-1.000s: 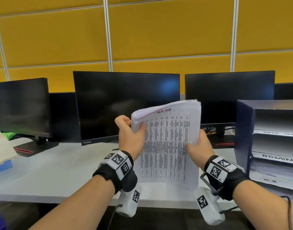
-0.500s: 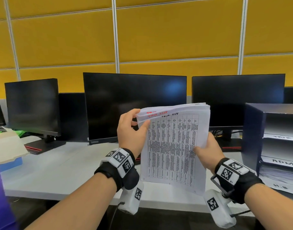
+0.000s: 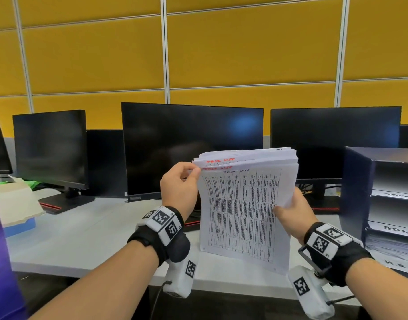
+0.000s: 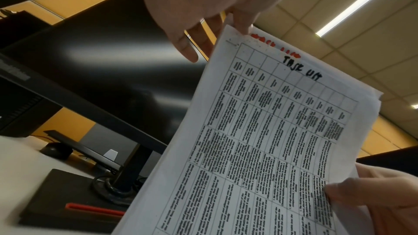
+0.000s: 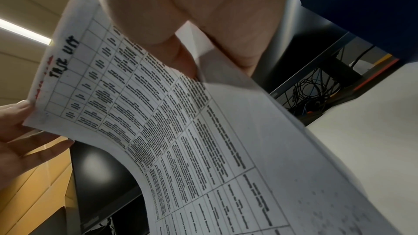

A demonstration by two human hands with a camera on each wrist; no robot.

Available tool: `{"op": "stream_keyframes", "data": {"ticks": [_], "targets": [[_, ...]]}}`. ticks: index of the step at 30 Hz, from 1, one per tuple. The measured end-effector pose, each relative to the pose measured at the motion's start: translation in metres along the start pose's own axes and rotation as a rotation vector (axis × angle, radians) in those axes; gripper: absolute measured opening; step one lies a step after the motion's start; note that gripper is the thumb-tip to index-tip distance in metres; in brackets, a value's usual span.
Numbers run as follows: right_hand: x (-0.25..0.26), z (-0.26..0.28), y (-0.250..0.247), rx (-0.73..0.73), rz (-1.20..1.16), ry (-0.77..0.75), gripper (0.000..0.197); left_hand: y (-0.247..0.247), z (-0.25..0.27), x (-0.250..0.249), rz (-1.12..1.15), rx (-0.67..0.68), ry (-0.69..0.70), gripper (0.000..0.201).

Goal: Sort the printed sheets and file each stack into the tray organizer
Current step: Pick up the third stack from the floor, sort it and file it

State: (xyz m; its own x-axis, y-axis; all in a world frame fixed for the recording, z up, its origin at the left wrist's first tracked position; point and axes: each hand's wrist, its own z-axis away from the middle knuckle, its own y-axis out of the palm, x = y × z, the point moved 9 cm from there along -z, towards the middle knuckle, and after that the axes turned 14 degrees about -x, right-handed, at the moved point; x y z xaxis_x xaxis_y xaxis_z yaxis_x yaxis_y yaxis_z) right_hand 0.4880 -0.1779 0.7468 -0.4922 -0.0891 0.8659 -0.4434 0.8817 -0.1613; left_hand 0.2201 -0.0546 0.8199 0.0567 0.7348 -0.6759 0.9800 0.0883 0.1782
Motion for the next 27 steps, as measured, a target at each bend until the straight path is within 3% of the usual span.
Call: {"op": "stream_keyframes", "data": {"ticks": [7,10,19,27], "targets": [[0.002,0.001,-0.002,-0.005,-0.008,-0.001,0.053,-0.002,-0.004,-0.006,0.065,-0.023,-0.032,0.011],[0.003,0.002,-0.002,-0.003,-0.014,0.004,0.052,0.002,-0.002,-0.005,0.060,0.032,-0.026,0.026],[0.005,0.004,-0.002,-0.013,-0.048,0.013,0.050,0.009,0.001,-0.010,-0.139,0.080,0.191,0.008],[0.005,0.004,-0.003,-0.009,-0.064,0.018,0.049,0.004,0.005,-0.024,-0.219,0.026,0.358,0.012]]}}
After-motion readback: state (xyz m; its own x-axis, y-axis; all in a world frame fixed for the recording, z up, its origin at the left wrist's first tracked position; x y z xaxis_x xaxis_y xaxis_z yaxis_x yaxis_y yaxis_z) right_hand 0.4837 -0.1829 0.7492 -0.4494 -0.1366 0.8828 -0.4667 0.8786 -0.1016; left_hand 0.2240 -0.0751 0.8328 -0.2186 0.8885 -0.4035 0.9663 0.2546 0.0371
